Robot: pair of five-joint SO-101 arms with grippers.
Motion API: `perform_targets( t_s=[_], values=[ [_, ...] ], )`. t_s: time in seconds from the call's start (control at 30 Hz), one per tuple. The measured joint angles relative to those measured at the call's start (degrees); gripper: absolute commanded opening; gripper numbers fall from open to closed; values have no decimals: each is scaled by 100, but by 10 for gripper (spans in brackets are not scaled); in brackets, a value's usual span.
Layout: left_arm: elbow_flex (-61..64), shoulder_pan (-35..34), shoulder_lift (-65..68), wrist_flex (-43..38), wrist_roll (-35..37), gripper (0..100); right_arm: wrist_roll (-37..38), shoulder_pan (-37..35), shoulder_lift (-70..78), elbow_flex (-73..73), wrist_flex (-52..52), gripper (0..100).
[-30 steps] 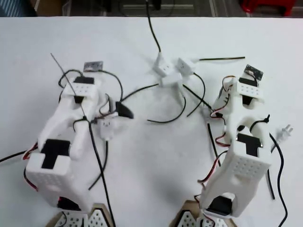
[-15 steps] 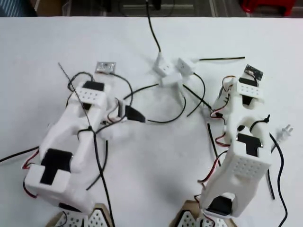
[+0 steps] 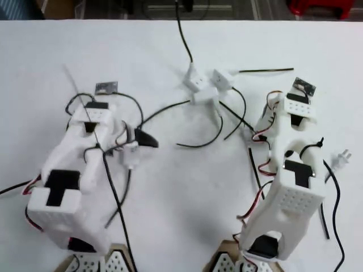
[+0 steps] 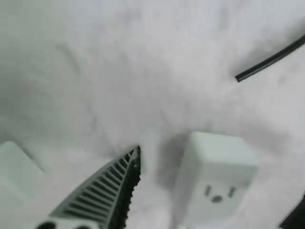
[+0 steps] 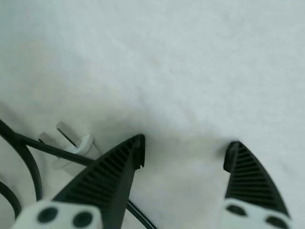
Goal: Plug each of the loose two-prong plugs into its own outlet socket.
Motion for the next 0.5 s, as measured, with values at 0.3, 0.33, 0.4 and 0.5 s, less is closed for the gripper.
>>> perform_targets(
  t_s=[0.3, 0.33, 0.4, 0.5],
  values=[
    [-18, -149, 0, 35, -176, 487, 0, 0, 0, 0, 0, 265],
    [-70, -149, 0, 114, -237, 487, 0, 0, 0, 0, 0, 265],
    [-193, -176, 9, 387, -273, 487, 0, 0, 0, 0, 0, 265],
    [-378, -360, 9, 598, -308, 487, 0, 0, 0, 0, 0, 265]
  ],
)
